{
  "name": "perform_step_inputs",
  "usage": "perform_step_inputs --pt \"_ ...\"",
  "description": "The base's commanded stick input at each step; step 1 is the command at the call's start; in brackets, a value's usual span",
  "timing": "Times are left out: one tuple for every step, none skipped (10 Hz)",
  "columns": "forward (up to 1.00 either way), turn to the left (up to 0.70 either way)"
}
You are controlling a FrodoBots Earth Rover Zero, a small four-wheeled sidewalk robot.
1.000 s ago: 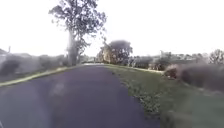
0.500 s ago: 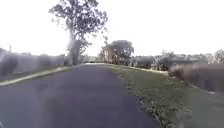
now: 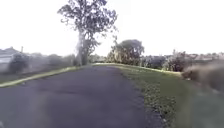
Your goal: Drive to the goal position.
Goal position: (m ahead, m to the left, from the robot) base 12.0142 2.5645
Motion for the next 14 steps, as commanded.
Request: perform_step_inputs --pt "1.00 0.00" --pt "1.00 0.00" --pt "1.00 0.00" --pt "1.00 0.00" --pt "1.00 0.00" --pt "1.00 0.00" --pt "1.00 0.00" --pt "1.00 0.00" --pt "1.00 0.00" --pt "1.00 0.00" --pt "1.00 0.00" --pt "1.00 0.00" --pt "1.00 0.00" --pt "1.00 0.00"
